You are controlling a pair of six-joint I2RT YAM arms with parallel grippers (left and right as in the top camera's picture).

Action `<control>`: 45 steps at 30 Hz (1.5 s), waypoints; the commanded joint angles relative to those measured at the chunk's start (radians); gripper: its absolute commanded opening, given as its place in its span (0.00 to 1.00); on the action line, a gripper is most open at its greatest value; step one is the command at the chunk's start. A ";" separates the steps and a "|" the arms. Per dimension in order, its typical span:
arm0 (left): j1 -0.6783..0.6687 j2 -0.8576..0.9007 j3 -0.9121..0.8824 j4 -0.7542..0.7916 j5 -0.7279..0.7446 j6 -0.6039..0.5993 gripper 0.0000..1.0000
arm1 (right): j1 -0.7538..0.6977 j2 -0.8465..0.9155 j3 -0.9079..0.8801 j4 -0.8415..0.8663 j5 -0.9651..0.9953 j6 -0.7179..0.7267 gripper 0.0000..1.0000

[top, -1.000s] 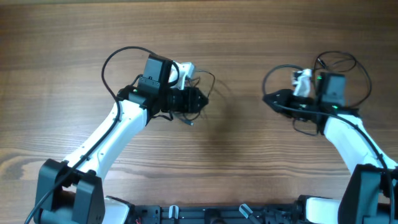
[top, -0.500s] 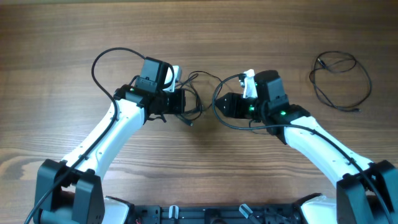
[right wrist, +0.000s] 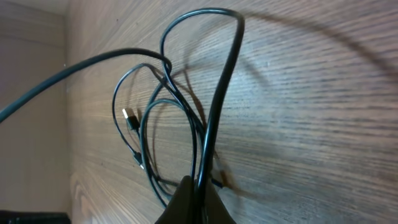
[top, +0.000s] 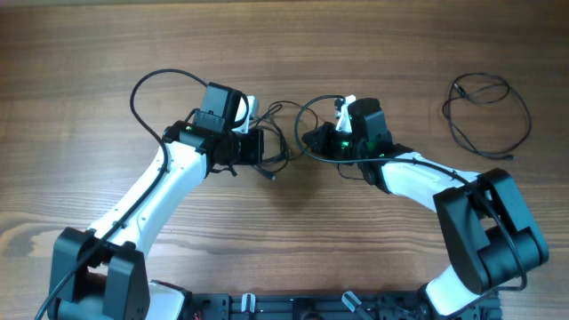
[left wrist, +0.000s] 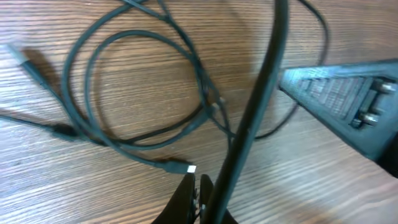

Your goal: Untangle cables

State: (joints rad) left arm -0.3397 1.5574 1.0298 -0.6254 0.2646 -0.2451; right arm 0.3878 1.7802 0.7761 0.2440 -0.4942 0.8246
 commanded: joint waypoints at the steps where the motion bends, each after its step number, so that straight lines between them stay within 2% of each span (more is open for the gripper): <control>1: 0.028 -0.019 0.003 -0.031 -0.192 -0.025 0.04 | -0.071 0.015 0.010 -0.112 0.018 -0.086 0.04; 4: 0.105 -0.019 0.003 -0.084 -0.245 -0.032 0.04 | -0.201 0.006 0.010 -0.292 0.111 -0.200 0.04; 8: 0.286 -0.019 0.003 -0.125 -0.248 -0.045 0.04 | -0.468 -0.048 0.019 -0.457 0.146 -0.325 0.04; 9: 0.360 -0.019 0.003 -0.127 -0.248 -0.080 0.04 | -0.558 -0.080 0.037 -0.513 0.147 -0.380 0.04; 12: 0.496 -0.019 0.003 -0.124 -0.246 -0.174 0.04 | -0.669 -0.141 0.092 -0.603 0.148 -0.467 0.04; 14: 0.598 -0.019 0.003 -0.114 -0.163 -0.241 0.04 | -0.713 -0.200 0.151 -0.665 0.147 -0.515 0.04; 17: 0.674 -0.019 0.003 -0.084 0.076 -0.242 0.04 | -0.714 -0.274 0.241 -0.714 0.106 -0.520 0.04; 19: 0.679 -0.019 0.003 -0.074 0.139 -0.242 0.04 | -0.713 -0.320 0.298 -0.711 0.021 -0.530 0.04; 23: 0.671 -0.019 0.003 -0.079 0.124 -0.234 0.04 | -0.713 -0.399 0.467 -0.707 0.010 -0.526 0.04; 30: 0.672 -0.019 0.003 -0.090 0.071 -0.234 0.04 | -0.717 -0.425 0.757 -0.676 0.215 -0.485 0.04; 33: 0.671 -0.019 0.003 -0.091 0.081 -0.234 0.04 | -0.716 -0.422 0.770 -0.641 0.229 -0.484 0.04; 40: 0.653 -0.019 0.003 -0.117 0.134 -0.234 0.04 | -0.716 -0.368 0.769 -0.714 0.372 -0.493 0.04; 45: 0.544 -0.019 0.003 -0.120 0.150 -0.233 0.04 | -0.716 -0.303 0.769 -0.736 0.281 -0.545 0.04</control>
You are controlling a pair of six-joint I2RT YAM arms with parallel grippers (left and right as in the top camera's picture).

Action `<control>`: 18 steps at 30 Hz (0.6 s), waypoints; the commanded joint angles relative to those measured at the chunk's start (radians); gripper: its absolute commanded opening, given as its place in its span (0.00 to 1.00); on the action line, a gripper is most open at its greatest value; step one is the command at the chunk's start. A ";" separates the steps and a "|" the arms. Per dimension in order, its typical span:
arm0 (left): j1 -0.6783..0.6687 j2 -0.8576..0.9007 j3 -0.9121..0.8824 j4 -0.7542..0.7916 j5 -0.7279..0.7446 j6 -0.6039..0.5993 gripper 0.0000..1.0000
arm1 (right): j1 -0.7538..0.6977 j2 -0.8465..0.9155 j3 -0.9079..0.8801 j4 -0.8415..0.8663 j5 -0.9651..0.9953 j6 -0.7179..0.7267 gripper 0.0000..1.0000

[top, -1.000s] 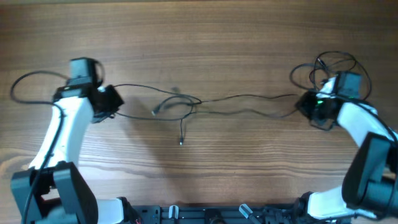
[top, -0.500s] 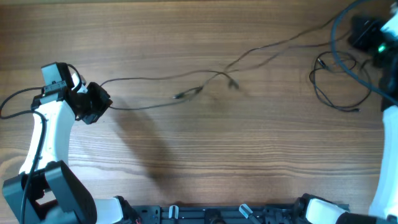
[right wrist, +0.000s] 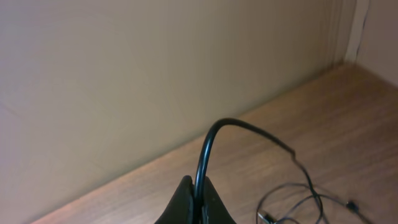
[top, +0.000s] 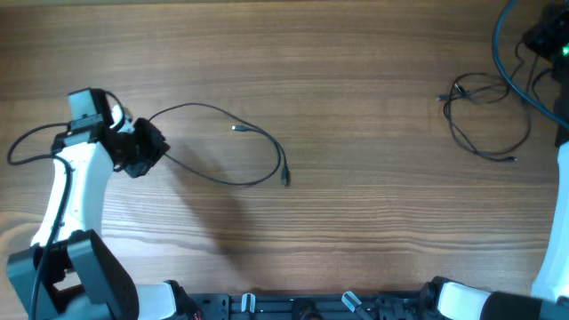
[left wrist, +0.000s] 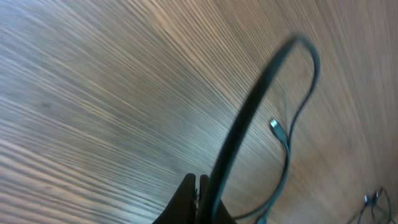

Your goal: Untangle cables

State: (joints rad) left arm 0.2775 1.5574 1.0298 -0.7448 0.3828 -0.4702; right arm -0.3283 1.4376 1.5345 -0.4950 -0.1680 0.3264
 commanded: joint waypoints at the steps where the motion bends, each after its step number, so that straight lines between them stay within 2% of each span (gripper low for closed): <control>1: -0.105 -0.019 0.003 0.000 0.032 -0.005 0.04 | 0.000 0.045 0.011 0.003 -0.044 -0.060 0.04; 6: -0.259 -0.019 0.003 0.027 0.016 -0.006 0.04 | -0.003 0.050 0.011 -0.002 0.230 -0.018 0.04; 14: -0.376 -0.019 0.003 0.038 -0.029 -0.006 0.04 | -0.169 0.095 0.011 -0.079 0.266 0.209 0.04; 18: -0.387 -0.019 0.003 0.049 -0.029 -0.006 0.04 | -0.231 0.173 0.011 -0.167 0.241 0.222 0.06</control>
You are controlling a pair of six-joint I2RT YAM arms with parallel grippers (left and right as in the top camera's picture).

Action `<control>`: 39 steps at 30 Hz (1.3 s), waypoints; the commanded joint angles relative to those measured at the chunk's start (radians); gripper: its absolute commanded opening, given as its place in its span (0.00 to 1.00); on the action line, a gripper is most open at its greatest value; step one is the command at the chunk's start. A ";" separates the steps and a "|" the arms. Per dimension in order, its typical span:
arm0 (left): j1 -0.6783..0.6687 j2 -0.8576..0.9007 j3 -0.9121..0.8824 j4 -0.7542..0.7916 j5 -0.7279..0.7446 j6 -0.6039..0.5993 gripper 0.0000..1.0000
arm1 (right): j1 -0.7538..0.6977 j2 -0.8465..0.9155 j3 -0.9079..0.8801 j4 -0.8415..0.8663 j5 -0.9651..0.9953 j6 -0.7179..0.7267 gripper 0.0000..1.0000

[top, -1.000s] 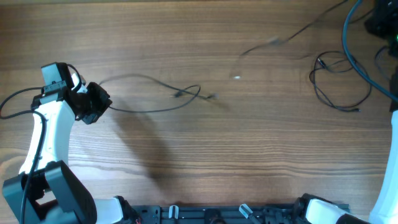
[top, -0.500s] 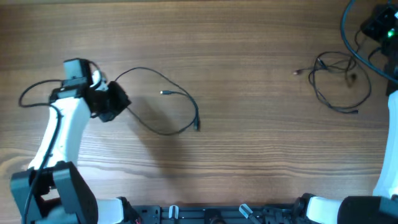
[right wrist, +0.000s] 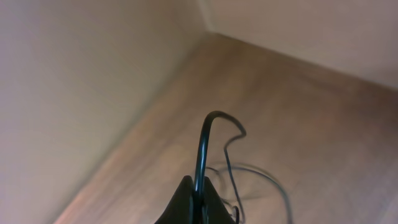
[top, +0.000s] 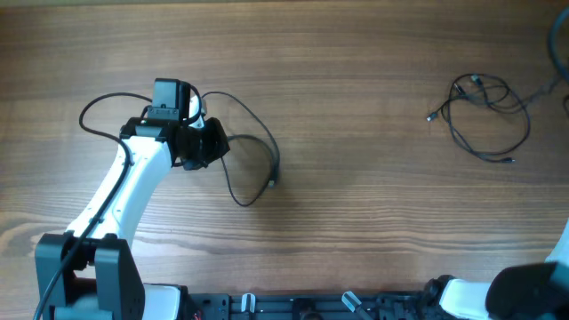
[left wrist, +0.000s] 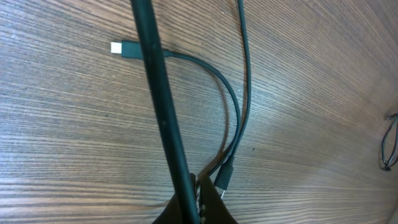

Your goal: Untangle cables

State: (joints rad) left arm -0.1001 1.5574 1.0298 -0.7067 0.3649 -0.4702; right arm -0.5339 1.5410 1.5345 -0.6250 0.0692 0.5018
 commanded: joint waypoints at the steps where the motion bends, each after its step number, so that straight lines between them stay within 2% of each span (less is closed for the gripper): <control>1: -0.010 -0.019 0.003 0.014 -0.011 -0.006 0.04 | -0.031 0.095 0.011 -0.057 -0.021 0.033 0.22; 2: -0.010 -0.019 0.003 0.014 -0.011 -0.006 0.04 | -0.031 0.116 0.011 -0.070 -0.046 0.010 0.42; 3: -0.010 -0.019 0.003 0.014 -0.011 -0.006 0.04 | -0.030 0.148 0.011 -0.085 -0.097 -0.021 0.67; 4: -0.010 -0.019 0.003 0.014 -0.011 -0.006 0.04 | -0.030 0.161 0.011 -0.093 -0.137 -0.033 0.77; 5: -0.010 -0.019 0.003 0.014 -0.011 -0.006 0.04 | -0.030 0.172 0.011 -0.100 -0.173 -0.032 0.80; 10: -0.010 -0.019 0.003 0.014 -0.011 -0.006 0.04 | -0.026 0.187 0.011 -0.124 -0.391 -0.074 0.82; 13: -0.010 -0.019 0.003 0.015 -0.011 -0.006 0.04 | -0.011 0.187 0.011 -0.156 -0.428 -0.137 0.82; 15: -0.010 -0.019 0.003 0.014 -0.011 -0.006 0.04 | 0.001 0.187 0.011 -0.208 -0.359 -0.135 0.82; 18: -0.010 -0.019 0.003 0.014 -0.010 -0.006 0.04 | 0.003 0.187 0.010 -0.321 -0.151 -0.095 0.82; 22: -0.010 -0.019 0.003 0.014 -0.010 -0.006 0.04 | 0.003 0.187 0.010 -0.509 0.288 0.104 1.00; 24: -0.010 -0.019 0.003 0.014 -0.010 -0.006 0.04 | 0.003 0.187 0.010 -0.520 0.332 0.108 1.00; 25: -0.010 -0.019 0.003 0.014 -0.010 -0.006 0.04 | 0.003 0.187 0.010 -0.513 0.307 0.107 0.99; 26: -0.010 -0.019 0.003 0.014 -0.011 -0.006 0.04 | 0.003 0.187 0.010 -0.489 0.196 0.084 1.00; 31: -0.010 -0.018 0.003 0.019 -0.010 -0.006 0.04 | 0.011 0.188 0.010 -0.452 -0.303 -0.179 1.00; 33: -0.017 -0.019 0.003 0.044 0.003 -0.006 0.04 | 0.027 0.188 0.010 -0.461 -0.397 -0.256 1.00; 36: -0.062 -0.019 0.003 0.189 0.154 -0.006 0.04 | 0.072 0.188 0.009 -0.484 -0.407 -0.303 1.00; 37: -0.105 -0.018 0.003 0.307 0.260 -0.006 0.04 | 0.099 0.188 0.005 -0.480 -0.407 -0.305 0.99; 39: -0.192 -0.019 0.003 0.482 0.379 -0.006 0.04 | 0.146 0.188 -0.003 -0.470 -0.407 -0.304 0.99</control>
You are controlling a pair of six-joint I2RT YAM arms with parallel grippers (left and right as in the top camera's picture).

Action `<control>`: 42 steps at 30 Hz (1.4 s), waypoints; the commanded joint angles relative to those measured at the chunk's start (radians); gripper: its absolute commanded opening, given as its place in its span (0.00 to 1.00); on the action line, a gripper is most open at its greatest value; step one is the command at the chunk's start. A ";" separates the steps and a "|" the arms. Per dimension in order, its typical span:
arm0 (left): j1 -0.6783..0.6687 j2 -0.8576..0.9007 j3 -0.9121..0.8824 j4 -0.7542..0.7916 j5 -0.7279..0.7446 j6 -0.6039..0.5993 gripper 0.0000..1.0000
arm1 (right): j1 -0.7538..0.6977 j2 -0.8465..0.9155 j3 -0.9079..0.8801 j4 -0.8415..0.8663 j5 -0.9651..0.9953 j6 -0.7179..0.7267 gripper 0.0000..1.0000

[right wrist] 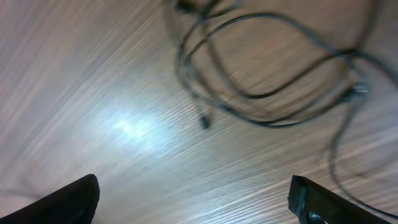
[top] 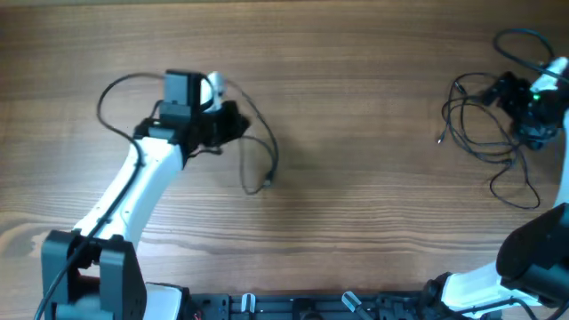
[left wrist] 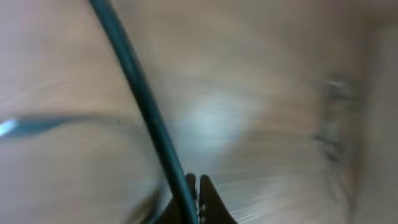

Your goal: Untangle cables

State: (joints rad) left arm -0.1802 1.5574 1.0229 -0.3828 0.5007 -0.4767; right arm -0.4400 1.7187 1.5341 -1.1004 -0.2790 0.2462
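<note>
A thin black cable lies at the left of the wooden table, looping behind my left gripper. That gripper is shut on the cable; its view is blurred. At the right edge, a second black cable lies in loose loops beside another thin cable. My right gripper hangs over them. In the right wrist view it is wide open with nothing between its fingers, the cable loops beneath and ahead.
A loose cable end trails toward the table's right edge. One plug points left from the right-hand pile. Both white arm bodies reach in from the front edge.
My right gripper, shut on a lifted cable before, is now open above the right-hand pile, where that cable lies. My left gripper has shifted slightly up and right, still holding its cable.
Both grippers were shut on cables in one tangled bundle at the middle. Then they were far apart, left and right, each with its own cable. The left came back toward the centre-left; the right's cable now lies at the right, let go.
</note>
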 commanded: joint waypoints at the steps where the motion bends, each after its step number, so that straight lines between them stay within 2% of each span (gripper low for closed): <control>1: -0.168 -0.019 0.010 0.241 0.279 0.005 0.04 | 0.078 0.010 -0.005 0.008 -0.058 -0.049 0.99; 4: -0.319 -0.018 0.010 0.341 0.301 0.147 0.04 | 0.137 0.011 -0.007 0.014 -0.059 -0.069 1.00; 5: -0.354 -0.019 0.010 0.337 0.291 0.180 0.13 | 0.158 0.011 -0.007 0.014 -0.059 -0.095 0.99; 6: -0.393 -0.019 0.010 0.303 0.234 0.207 0.41 | 0.183 0.011 -0.007 0.011 -0.058 -0.126 0.99; 9: -0.408 -0.018 0.010 0.172 0.048 0.212 0.55 | 0.238 0.011 -0.008 0.003 -0.059 -0.163 1.00; 10: -0.399 -0.019 0.010 0.137 0.007 0.212 0.57 | 0.252 0.011 -0.008 0.003 -0.059 -0.165 1.00; 16: -0.254 -0.019 0.010 -0.037 -0.129 0.211 0.58 | 0.356 0.011 -0.038 -0.023 -0.059 -0.165 0.99; 21: -0.099 -0.019 0.010 -0.162 -0.204 0.208 0.57 | 0.469 0.012 -0.184 0.009 -0.059 -0.167 0.99; 24: -0.025 -0.019 0.010 -0.212 -0.211 0.207 0.57 | 0.528 0.012 -0.280 0.111 -0.059 -0.168 0.93; 29: 0.071 -0.019 0.010 -0.270 -0.211 0.200 0.53 | 0.609 0.012 -0.436 0.288 -0.029 -0.144 0.75; 32: 0.106 -0.019 0.010 -0.277 -0.211 0.179 0.53 | 0.621 0.012 -0.513 0.373 0.044 -0.067 0.73; 38: 0.121 -0.019 0.010 -0.278 -0.211 0.173 0.53 | 0.621 0.013 -0.644 0.631 0.043 -0.060 0.62; 42: 0.121 -0.019 0.010 -0.285 -0.211 0.174 0.52 | 0.621 0.013 -0.681 0.704 0.043 -0.061 0.54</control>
State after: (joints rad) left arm -0.0643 1.5562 1.0313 -0.6647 0.2962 -0.2962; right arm 0.1772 1.7203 0.8814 -0.4160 -0.2516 0.1787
